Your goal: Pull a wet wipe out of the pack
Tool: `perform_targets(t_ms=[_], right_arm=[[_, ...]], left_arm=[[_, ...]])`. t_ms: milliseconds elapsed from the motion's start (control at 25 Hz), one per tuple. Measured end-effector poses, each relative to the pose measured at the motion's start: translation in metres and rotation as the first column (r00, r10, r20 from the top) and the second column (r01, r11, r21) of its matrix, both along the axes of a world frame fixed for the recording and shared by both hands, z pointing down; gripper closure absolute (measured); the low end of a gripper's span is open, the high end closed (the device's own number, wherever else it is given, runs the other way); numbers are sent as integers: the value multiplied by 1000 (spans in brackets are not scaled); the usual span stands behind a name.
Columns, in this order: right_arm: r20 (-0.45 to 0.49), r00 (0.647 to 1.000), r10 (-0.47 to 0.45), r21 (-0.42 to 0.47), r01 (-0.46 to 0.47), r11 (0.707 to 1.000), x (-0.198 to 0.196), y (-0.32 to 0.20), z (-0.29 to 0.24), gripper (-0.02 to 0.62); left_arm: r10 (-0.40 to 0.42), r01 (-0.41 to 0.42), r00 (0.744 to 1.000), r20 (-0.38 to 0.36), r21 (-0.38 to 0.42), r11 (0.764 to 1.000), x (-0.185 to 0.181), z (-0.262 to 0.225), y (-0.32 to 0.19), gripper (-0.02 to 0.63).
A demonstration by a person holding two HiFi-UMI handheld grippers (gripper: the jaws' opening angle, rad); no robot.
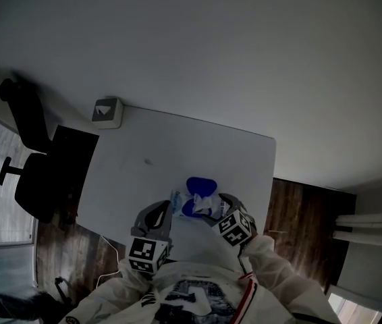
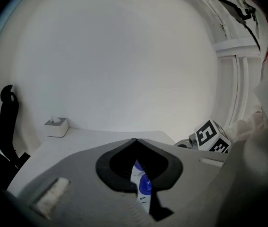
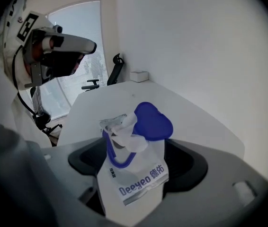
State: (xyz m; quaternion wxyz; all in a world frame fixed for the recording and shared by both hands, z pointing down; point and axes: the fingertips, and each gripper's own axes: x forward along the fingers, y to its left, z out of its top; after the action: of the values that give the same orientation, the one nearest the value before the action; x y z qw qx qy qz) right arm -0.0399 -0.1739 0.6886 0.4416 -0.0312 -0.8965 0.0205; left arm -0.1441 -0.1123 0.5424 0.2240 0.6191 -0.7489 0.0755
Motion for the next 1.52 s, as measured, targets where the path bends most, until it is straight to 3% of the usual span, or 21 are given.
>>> perform_targets(t_ms=[360,840,1520], right_arm=[[-26,999,-34,43,35,998,-14,2,11,338],[-25,994,-104,100,106,989,-27,15,19,430],[7,1000,-4,18,4,1000,-23,18,20,574]], left_arm=[[-24,24,1000,-16,-6,1000,-2,1,4,604],[-53,52,998,-19,-17,998,-8,5,14,604],[-63,62,998,-18,-28,998,-3,9,23,603]])
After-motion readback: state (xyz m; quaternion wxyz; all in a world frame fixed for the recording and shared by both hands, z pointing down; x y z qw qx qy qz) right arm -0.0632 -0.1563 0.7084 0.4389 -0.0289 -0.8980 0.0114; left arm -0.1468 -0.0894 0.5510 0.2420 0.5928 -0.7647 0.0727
